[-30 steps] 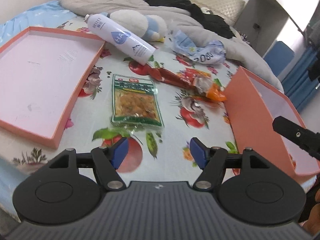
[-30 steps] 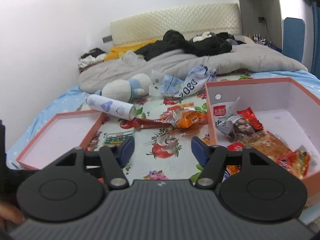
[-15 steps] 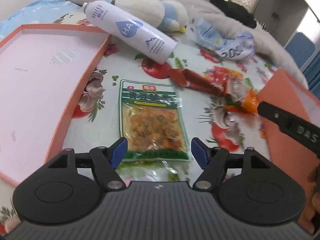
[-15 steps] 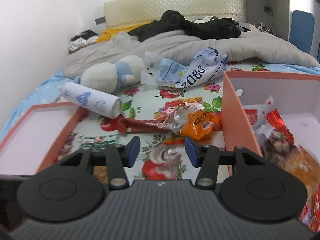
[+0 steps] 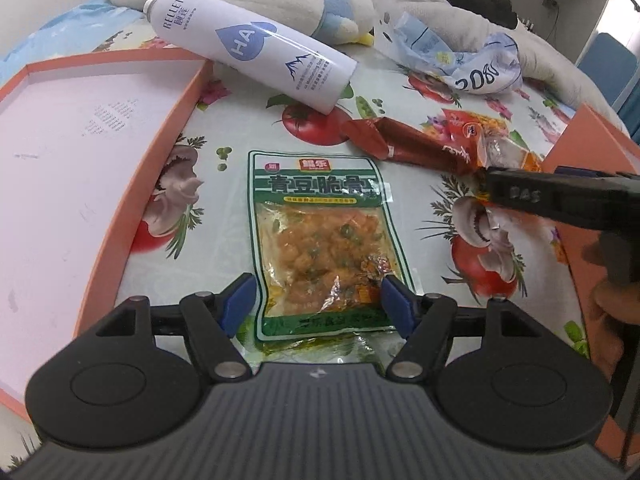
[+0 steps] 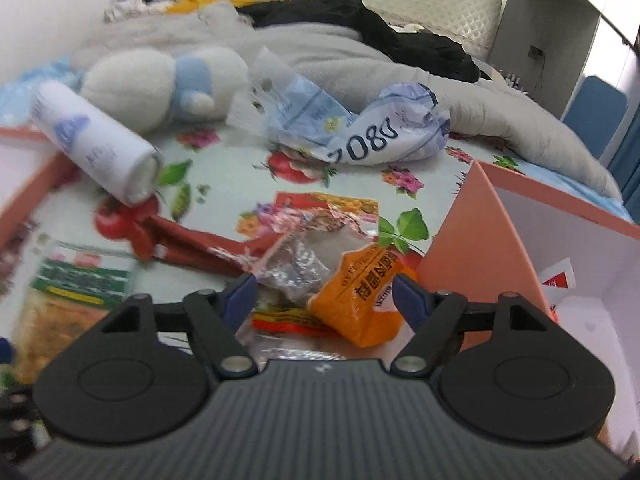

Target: Organize snacks

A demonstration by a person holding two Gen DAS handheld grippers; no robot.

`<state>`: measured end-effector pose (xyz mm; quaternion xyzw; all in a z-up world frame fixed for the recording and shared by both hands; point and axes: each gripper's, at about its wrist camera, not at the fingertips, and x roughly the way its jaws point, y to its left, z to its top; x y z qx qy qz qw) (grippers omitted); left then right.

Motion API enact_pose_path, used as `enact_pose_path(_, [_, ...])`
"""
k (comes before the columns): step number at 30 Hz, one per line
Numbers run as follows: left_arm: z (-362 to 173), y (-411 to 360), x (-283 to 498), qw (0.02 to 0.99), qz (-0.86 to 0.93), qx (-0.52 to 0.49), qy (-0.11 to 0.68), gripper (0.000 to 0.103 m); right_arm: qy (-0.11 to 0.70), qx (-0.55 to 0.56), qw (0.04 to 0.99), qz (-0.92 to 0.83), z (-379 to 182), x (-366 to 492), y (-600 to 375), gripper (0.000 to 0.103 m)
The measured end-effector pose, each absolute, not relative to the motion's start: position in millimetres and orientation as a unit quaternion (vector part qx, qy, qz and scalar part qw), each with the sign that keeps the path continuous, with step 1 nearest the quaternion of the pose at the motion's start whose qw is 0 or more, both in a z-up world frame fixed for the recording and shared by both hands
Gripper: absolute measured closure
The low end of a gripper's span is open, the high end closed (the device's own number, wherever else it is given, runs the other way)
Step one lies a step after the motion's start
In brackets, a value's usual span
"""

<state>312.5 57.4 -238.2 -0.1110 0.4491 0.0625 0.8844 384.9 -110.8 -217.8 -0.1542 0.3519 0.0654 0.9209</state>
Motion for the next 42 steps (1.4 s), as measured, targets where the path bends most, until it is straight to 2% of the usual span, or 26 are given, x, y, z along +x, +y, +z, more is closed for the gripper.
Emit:
enact_pose_path(5, [-239.5,53.1,310.3,0.886,0.063,-0.095,0.45,0.031,0.375,-0.173,0.909,0.06,-233.9,392.0,-108.2,0.028])
enact_pose_path(7, [-238.8,49.6,309.8,0.886,0.056,-0.089,0.451,0.036,0.384,-0.165,0.906,0.069,-237.8,391.9,-108.7,0.028])
enact_pose_path(10, [-238.5,44.1,307.9,0.889,0.047,-0.079,0.448,0.039,0.382,-0.165,0.906,0.074,-237.3,390.7,-107.0,0.04])
enact_pose_path(12, [-238.2,44.2,306.3,0.89,0.046,-0.084,0.446,0.042,0.381,-0.166,0.907,0.07,-235.4,389.9,-106.2,0.063])
enact_pose_path(14, [-237.4,43.2,304.8,0.891,0.045,-0.084,0.443,0.047,0.378,-0.163,0.908,0.075,-232.8,388.3,-106.9,0.065])
enact_pose_path(15, [-236.9,42.6,303.6,0.892,0.045,-0.083,0.442,0.049,0.378,-0.161,0.909,0.077,-231.4,387.0,-107.5,0.069])
enact_pose_path(21, [-233.3,44.2,295.4,0.893,0.046,-0.094,0.439,0.056,0.372,-0.143,0.912,0.098,-219.8,369.9,-111.3,0.079])
enact_pose_path(42, [-208.7,51.3,216.5,0.889,0.036,-0.17,0.424,0.065,0.395,-0.036,0.902,0.168,-174.6,245.9,-146.4,0.082])
